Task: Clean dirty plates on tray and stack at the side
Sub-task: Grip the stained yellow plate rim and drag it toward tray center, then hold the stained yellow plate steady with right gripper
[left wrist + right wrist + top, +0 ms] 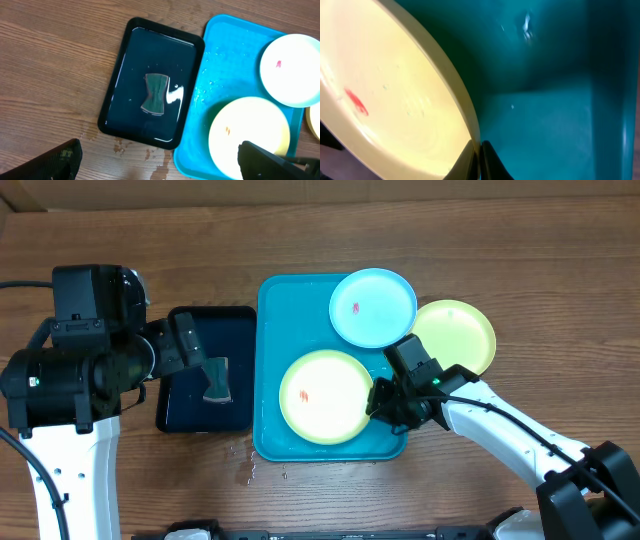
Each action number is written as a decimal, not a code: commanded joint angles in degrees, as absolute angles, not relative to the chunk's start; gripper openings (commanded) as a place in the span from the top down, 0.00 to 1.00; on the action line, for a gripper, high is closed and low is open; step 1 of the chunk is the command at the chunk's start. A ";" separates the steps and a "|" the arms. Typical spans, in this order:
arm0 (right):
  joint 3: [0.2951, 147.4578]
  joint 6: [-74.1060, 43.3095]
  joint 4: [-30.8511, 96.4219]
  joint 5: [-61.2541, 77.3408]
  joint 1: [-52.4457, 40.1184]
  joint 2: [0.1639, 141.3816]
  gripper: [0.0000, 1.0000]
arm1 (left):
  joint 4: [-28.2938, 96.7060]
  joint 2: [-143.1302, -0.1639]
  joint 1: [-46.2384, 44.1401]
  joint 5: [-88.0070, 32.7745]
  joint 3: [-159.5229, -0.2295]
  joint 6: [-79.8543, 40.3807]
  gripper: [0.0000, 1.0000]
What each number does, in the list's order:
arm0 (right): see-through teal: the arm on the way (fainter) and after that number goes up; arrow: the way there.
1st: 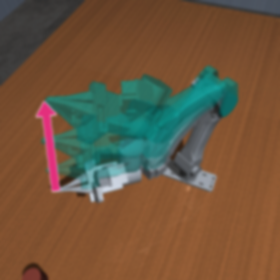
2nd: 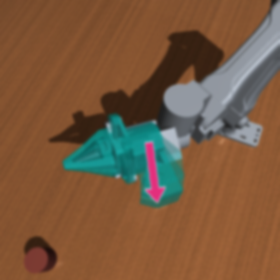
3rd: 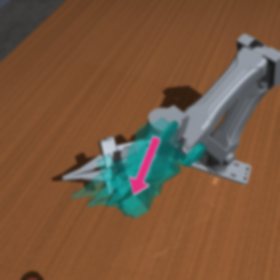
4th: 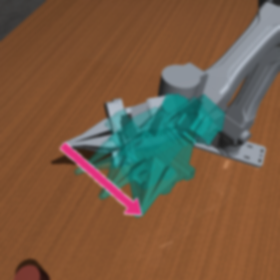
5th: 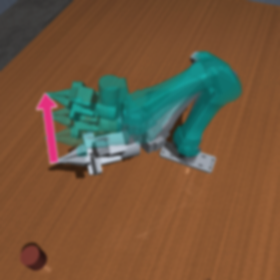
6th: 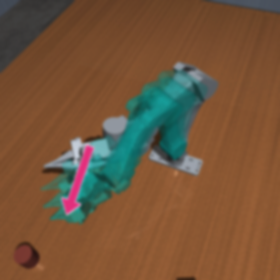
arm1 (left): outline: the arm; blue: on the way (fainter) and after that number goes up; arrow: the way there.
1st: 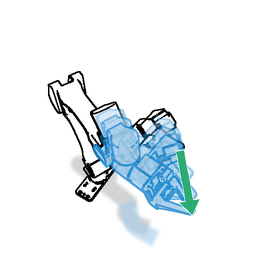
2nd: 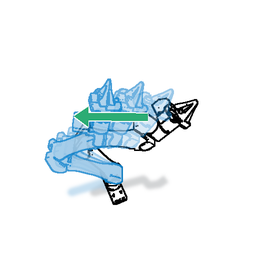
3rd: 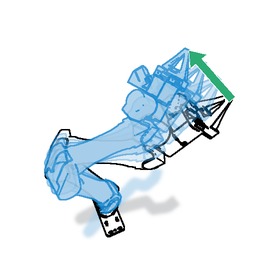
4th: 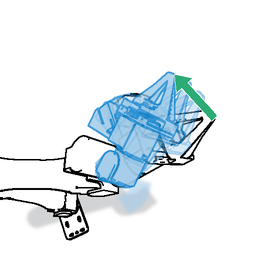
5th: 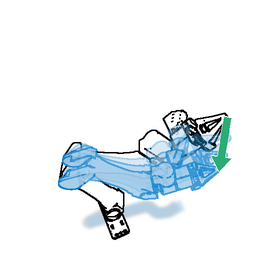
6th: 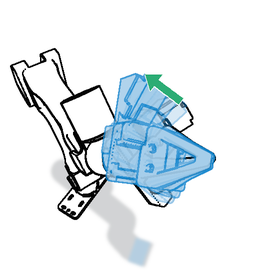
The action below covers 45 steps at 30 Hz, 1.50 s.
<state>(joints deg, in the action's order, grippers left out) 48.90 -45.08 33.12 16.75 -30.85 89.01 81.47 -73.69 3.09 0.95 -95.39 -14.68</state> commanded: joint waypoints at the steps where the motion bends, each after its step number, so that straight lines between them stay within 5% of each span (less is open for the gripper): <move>1: 49.91 -47.51 30.59 10.57 -31.18 89.10 0.96 | 81.41 -73.89 2.83 1.50 -96.20 -15.44 0.00; 35: 49.78 -56.23 27.42 -2.85 -37.95 89.71 0.96 | 81.43 -73.89 2.83 1.50 -96.20 -15.44 0.00; 45: 49.78 -55.75 27.27 -5.82 -38.04 89.71 0.66 | 81.43 -73.89 2.83 1.50 -96.20 -15.44 0.00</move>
<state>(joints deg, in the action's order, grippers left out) 48.90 -55.81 27.59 -2.42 -37.91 89.54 81.47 -73.73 3.09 0.95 -95.39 -14.68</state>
